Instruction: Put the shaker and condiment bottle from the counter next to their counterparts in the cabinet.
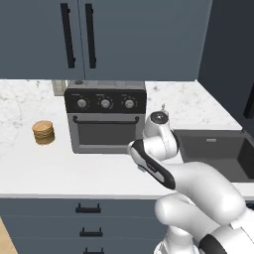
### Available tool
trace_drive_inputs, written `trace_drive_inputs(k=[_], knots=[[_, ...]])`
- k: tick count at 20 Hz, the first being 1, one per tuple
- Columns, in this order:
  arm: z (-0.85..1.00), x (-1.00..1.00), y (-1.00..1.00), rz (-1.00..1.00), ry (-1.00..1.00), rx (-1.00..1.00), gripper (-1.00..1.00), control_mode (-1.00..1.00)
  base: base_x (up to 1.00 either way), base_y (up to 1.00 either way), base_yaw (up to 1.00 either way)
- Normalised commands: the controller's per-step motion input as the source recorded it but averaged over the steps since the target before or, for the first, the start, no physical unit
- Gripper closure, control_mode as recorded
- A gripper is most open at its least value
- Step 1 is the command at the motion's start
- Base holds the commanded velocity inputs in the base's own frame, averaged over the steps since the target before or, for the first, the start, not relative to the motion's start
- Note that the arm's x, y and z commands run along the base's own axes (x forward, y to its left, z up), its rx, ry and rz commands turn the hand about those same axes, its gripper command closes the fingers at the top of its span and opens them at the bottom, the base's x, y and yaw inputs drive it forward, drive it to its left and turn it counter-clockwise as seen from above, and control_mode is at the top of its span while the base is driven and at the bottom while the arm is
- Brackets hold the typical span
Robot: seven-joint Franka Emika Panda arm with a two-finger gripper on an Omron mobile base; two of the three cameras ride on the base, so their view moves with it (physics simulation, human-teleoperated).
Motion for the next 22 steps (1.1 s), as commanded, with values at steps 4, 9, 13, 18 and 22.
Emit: trace_drive_inputs(k=[4, 9, 13, 18, 22], knots=[[-0.25, 0.0, -0.01, 0.0, 0.0, 0.0, -1.0, -1.0, 0.0, 0.0, 0.0], [-0.23, 0.0, -0.04, 0.0, 0.0, 0.0, -1.0, -1.0, 0.0, 0.0, 0.0], [-0.23, 0.03, -0.12, 0.0, 0.0, 0.0, -1.0, -1.0, 0.0, 0.0, 0.0], [-0.17, 0.13, -0.11, 0.0, 0.0, 0.0, -1.0, -1.0, 0.0, 0.0, 0.0], [-0.1, 0.08, 0.0, 0.01, 0.0, 0.0, -1.0, -1.0, 0.0, 0.0, 0.0]])
